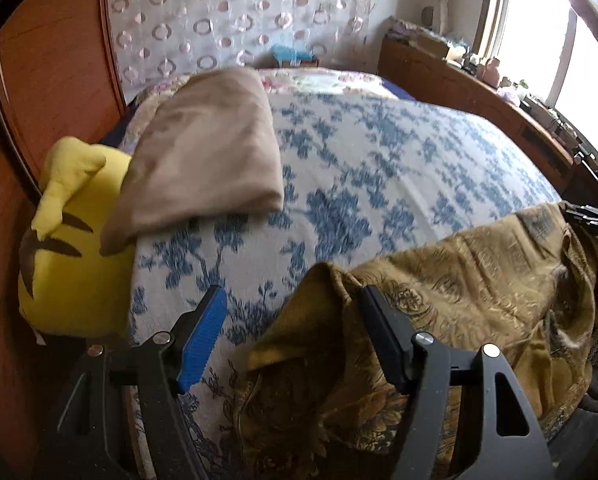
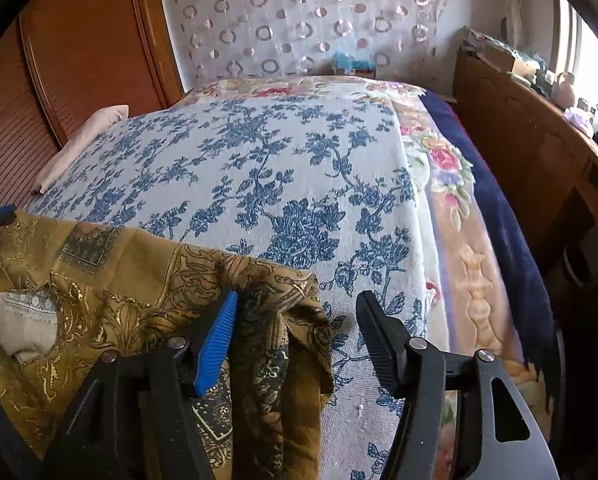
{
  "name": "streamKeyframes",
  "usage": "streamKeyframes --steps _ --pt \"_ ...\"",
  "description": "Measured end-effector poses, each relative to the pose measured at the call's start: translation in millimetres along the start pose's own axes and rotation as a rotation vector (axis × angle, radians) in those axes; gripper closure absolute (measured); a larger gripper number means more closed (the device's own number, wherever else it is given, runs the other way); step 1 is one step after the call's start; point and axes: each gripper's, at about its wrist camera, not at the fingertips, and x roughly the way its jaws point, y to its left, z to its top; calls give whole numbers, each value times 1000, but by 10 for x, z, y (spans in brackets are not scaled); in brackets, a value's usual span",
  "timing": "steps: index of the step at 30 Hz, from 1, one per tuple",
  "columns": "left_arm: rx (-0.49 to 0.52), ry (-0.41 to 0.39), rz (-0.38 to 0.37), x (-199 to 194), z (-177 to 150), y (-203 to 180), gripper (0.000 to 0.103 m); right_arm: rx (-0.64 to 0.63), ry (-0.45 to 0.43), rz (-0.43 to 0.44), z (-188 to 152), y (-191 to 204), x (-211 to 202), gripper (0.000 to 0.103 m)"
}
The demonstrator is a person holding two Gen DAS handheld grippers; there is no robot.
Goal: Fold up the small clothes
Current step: 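Lift the brown shirt high with both grippers clamped on its edges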
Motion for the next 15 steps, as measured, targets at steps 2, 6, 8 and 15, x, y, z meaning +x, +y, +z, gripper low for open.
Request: streamKeyframes --steps 2,6,8,15 --pt "-7 10 -2 31 -22 12 33 -4 1 3 -1 7 22 38" --pt "-17 3 -44 25 -45 18 42 -18 5 6 5 39 54 37" --pt "-37 4 -103 15 -68 35 53 -24 10 10 11 67 93 37" --pt "19 -3 -105 -52 -71 -138 89 -62 32 48 8 165 109 50"
